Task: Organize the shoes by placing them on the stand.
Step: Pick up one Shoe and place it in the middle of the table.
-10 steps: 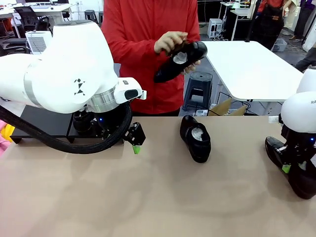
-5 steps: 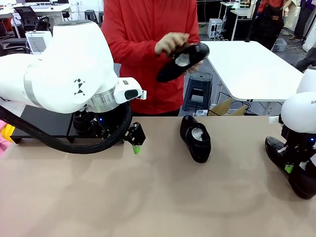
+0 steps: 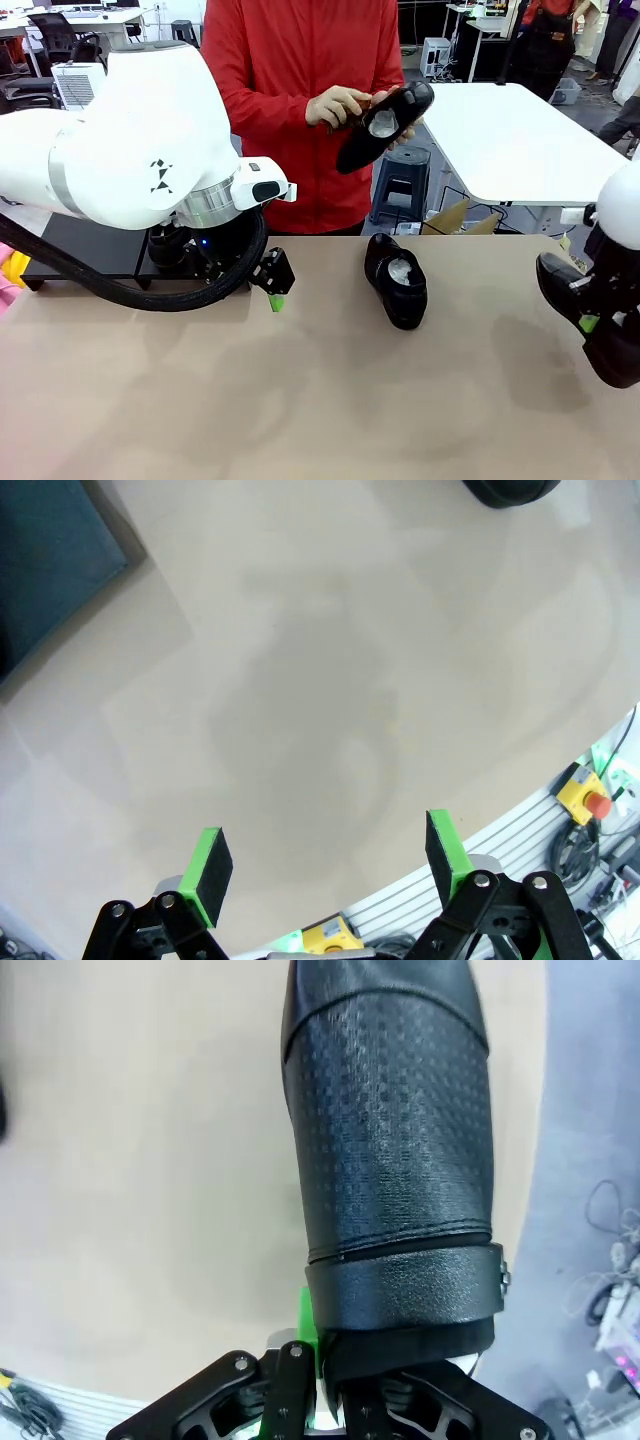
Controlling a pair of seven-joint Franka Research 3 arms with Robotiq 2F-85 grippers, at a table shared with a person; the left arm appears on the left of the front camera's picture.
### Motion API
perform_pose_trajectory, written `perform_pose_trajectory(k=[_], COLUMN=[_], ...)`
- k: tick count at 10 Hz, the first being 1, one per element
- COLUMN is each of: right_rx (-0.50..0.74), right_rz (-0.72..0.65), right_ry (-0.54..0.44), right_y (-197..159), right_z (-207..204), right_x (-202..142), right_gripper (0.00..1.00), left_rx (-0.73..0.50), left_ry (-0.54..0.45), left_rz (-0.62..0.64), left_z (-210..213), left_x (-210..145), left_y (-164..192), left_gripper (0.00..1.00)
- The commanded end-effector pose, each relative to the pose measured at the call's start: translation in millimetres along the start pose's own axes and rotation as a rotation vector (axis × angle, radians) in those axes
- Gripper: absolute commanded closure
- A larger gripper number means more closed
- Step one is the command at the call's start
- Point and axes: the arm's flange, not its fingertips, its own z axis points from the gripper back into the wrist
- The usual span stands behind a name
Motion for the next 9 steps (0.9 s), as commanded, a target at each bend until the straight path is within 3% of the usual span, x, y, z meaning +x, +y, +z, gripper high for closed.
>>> perform_pose_trajectory(k=[1,5,6,7,9], right_rx=[0.028,0.088,0.065,0.065,0.065], right_rz=[-0.044,-0.106,-0.182,-0.071,-0.071], right_ry=[-0.057,-0.006,-0.066,-0.011,-0.011], right_y=[38,121,118,113,113], right_z=[36,18,18,34,34], right_x=[-45,-85,-87,-79,-79], right_gripper=[1.00,1.00,1.00,1.00,1.00], left_rx=[0.012,0.012,0.012,0.012,0.000], left_ry=[0.005,0.005,0.005,0.005,0.000], left_rz=[0.000,0.000,0.000,0.000,0.000], left_z=[3,3,3,3,0], left_x=[-1,-1,-1,-1,0], left_y=[2,2,2,2,0], left_gripper=[0.00,0.00,0.00,0.00,0.00])
